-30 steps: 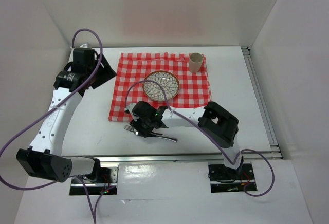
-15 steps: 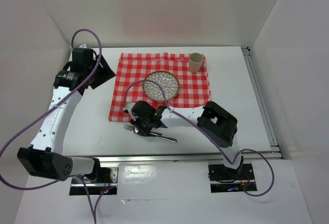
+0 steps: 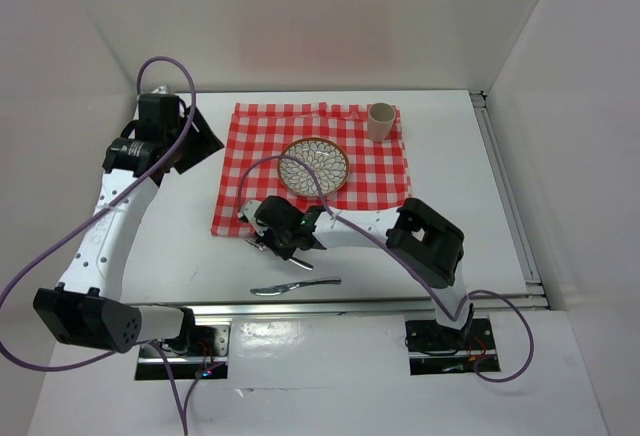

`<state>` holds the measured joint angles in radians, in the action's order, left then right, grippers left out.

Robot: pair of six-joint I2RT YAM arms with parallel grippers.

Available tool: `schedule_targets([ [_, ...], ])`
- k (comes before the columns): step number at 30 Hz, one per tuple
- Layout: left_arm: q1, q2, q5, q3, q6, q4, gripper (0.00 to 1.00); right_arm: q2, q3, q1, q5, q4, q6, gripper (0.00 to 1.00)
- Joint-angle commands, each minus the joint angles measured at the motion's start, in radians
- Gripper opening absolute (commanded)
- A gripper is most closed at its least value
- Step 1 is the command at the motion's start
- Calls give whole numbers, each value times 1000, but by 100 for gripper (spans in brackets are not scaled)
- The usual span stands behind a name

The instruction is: Set the dinner table for one person

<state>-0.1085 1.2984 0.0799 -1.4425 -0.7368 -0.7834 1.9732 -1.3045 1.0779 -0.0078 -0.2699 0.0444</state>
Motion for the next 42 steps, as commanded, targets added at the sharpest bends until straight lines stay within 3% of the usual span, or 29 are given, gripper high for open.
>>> schedule_targets([
  [1, 4, -36, -18, 13, -12, 35, 73, -97, -33, 10, 32, 8, 29, 14],
  [8, 13, -36, -9, -7, -12, 21, 73, -177, -13, 10, 54, 17, 29, 11],
  [14, 72, -48, 24, -120, -35, -49, 76, -189, -112, -12, 68, -3, -116, 8],
  [18, 105, -123, 11, -130, -55, -4, 76, -70, -277, -36, 124, -58, -279, 0],
  [26, 125, -168, -28, -118, -65, -1, 76, 202, -648, -131, 238, -160, -623, 0],
  [32, 125, -189, -3, -87, -75, -10, 74, 323, -723, -180, 299, -97, -806, 0],
  [42, 135, -189, -15, -67, -55, -19, 73, 506, -966, -237, 388, -149, -897, 0],
])
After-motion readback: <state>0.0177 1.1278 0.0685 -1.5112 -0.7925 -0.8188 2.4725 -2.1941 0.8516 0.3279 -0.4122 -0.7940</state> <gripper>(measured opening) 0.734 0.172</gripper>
